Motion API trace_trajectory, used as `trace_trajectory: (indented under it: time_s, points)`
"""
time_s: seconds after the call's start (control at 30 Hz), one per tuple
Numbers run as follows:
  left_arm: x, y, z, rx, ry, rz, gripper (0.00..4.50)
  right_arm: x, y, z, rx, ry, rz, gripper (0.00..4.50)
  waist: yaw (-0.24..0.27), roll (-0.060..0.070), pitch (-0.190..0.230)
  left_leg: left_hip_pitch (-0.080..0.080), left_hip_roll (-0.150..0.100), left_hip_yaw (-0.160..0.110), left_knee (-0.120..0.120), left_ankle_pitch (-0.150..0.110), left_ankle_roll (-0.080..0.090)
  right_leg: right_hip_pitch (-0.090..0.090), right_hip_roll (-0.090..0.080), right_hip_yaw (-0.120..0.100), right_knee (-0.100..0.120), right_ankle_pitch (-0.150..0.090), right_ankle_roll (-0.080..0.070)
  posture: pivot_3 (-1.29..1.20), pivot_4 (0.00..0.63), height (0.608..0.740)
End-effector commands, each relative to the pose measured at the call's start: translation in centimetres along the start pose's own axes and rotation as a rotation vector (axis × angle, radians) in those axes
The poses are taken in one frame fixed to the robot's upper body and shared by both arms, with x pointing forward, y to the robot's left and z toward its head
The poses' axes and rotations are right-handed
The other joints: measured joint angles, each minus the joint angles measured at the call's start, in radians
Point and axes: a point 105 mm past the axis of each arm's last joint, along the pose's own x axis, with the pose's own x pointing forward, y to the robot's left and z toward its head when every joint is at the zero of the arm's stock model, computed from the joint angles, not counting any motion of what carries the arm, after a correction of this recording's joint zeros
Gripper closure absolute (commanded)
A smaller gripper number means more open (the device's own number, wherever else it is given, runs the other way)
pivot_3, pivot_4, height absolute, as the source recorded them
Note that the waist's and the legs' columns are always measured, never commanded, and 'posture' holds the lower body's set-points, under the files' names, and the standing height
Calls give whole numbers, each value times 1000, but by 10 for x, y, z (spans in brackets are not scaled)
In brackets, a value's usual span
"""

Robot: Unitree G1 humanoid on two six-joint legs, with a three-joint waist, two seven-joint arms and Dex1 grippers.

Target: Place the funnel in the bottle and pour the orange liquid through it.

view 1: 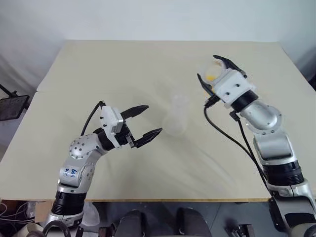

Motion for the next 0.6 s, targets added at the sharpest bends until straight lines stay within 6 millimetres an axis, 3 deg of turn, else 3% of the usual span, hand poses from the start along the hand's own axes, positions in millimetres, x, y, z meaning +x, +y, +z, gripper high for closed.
trace_trajectory:
  time_s: [0.03,0.6]
  points:
    - [3,-2,7,33,-25,-1,0,6,-5,18,-215,-83,-37,2021,-1,0,0,0,0,0,0,0,0,0,0,0,0,0,0,0,150,740]
    - [7,-2,7,36,-40,4,0,22,-9,25,-501,-122,-98,2021,-3,0,0,0,1,0,0,0,0,0,0,0,0,0,0,0,150,740]
